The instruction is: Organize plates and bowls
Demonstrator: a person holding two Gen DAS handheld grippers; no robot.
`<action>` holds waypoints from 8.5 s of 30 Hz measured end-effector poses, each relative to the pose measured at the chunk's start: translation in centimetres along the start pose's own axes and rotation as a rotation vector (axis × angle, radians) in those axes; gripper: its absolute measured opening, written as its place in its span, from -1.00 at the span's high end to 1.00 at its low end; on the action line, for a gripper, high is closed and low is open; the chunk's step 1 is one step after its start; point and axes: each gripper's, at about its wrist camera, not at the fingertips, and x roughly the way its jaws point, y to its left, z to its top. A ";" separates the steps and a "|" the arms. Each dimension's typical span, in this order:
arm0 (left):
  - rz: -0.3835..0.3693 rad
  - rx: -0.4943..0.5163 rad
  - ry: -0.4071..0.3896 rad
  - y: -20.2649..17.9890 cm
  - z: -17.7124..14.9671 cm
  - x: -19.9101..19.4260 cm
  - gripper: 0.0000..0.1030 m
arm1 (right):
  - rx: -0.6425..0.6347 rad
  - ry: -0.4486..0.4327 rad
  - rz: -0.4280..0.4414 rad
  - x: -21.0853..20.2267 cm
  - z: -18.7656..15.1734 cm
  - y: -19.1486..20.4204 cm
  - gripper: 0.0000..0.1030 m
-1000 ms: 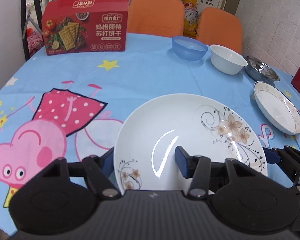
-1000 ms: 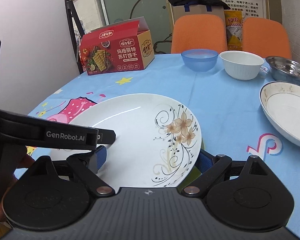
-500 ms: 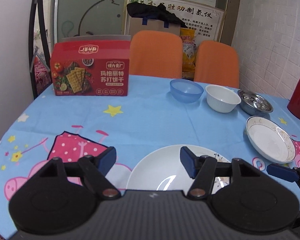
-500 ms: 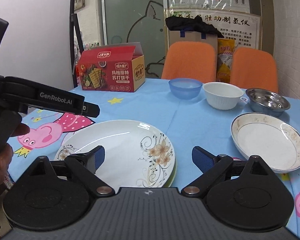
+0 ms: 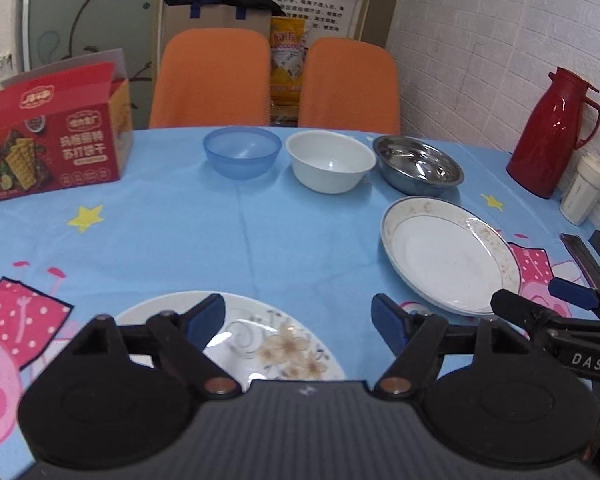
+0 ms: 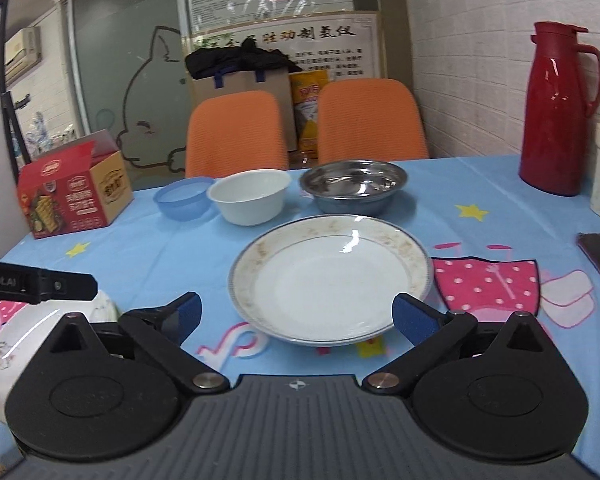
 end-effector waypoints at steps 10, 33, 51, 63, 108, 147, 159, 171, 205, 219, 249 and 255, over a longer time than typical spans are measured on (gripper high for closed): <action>-0.137 0.006 0.178 -5.0 5.3 10.3 -0.44 | 0.035 0.096 -0.049 6.3 1.0 -5.1 -1.00; -0.059 0.111 0.203 -8.5 5.4 15.8 -0.38 | -0.022 0.157 -0.062 9.6 0.9 -4.9 -1.00; -0.034 0.111 0.112 -7.3 5.1 8.2 -0.08 | -0.026 0.087 -0.028 5.4 1.7 0.2 -1.00; 0.162 -0.011 0.042 2.4 0.6 -2.6 -0.08 | -0.099 0.041 0.214 1.3 0.6 10.5 -1.00; 0.108 0.007 -0.010 2.0 -0.5 -2.6 -0.42 | -0.087 0.060 0.115 0.1 0.0 5.4 -1.00; -0.154 0.215 0.260 -10.4 20.8 29.0 -0.42 | 0.058 0.150 -0.033 20.2 11.0 -11.2 -1.00; -0.151 0.306 0.277 -11.7 19.3 30.7 0.04 | -0.001 0.212 0.036 22.8 9.6 -10.1 -1.00; -0.164 0.338 0.251 -13.7 17.9 27.3 0.04 | -0.011 0.171 0.015 18.4 9.4 -9.6 -1.00; -0.111 0.326 0.300 -9.3 0.7 9.1 -0.27 | -0.008 0.255 0.171 2.2 -1.9 1.1 -1.00; -0.067 0.255 0.099 -5.8 5.2 4.5 -0.47 | -0.065 0.089 0.037 -0.6 2.8 -2.2 -1.00; -0.064 0.188 0.110 -0.6 18.9 16.2 -0.47 | -0.222 0.151 0.163 13.0 11.2 0.3 -1.00; -0.071 0.291 0.241 -1.4 21.0 24.3 -0.47 | -0.251 0.220 0.208 17.3 11.3 1.0 -1.00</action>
